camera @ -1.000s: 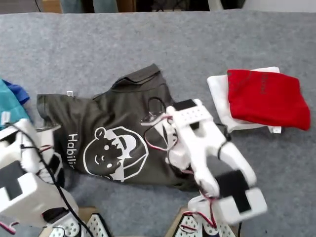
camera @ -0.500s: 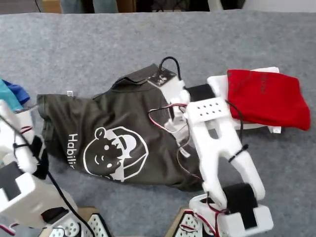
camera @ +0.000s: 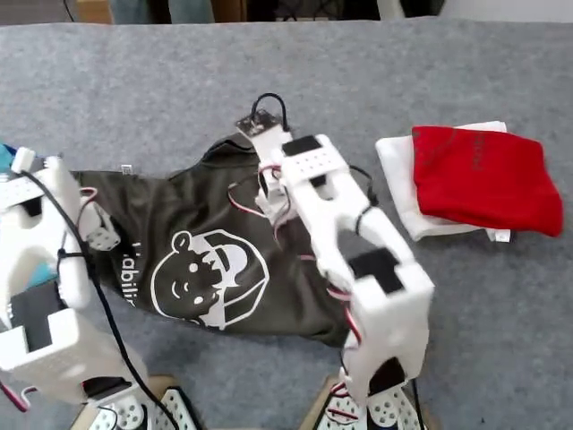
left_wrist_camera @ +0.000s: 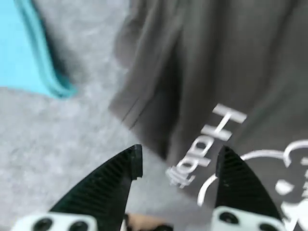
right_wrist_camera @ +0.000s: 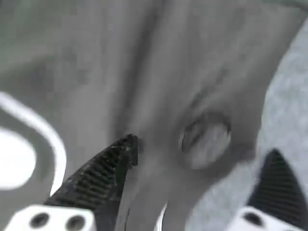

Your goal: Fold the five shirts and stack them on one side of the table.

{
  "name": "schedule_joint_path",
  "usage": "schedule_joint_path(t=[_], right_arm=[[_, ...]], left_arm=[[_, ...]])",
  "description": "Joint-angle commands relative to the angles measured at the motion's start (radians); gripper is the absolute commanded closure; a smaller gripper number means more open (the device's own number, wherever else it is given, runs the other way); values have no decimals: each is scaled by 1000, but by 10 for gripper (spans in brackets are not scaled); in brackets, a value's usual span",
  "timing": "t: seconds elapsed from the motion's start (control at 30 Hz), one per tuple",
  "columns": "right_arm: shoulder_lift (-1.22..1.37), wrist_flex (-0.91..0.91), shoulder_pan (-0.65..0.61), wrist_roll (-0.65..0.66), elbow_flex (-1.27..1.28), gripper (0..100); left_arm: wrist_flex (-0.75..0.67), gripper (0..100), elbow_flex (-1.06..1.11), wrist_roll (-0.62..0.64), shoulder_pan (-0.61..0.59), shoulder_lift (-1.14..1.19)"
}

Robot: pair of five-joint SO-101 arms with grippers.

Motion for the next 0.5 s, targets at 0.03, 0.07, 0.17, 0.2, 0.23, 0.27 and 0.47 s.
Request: schedule_joint_path(t=[0.03, 0.07, 0.17, 0.2, 0.23, 0.27, 0.47], right_arm=[[151, 121, 57, -14, -199, 868], [174, 161, 66, -12, -228, 927], [225, 230, 87, -9, -292, 966], [232, 261, 89, -12, -311, 966], [232, 295, 89, -8, -323, 966], [234, 328, 89, -6, -331, 966], [232, 539, 92, 60, -332, 966]], left_arm=[[-137, 806, 90, 18, 62, -5], [-164, 870, 108, 18, 71, -5], [-245, 952, 151, 8, 96, -5], [-249, 952, 156, -2, 108, -5], [-249, 974, 160, -11, 119, -5], [-249, 973, 168, -23, 128, -5], [-144, 973, 194, -137, 128, -14]])
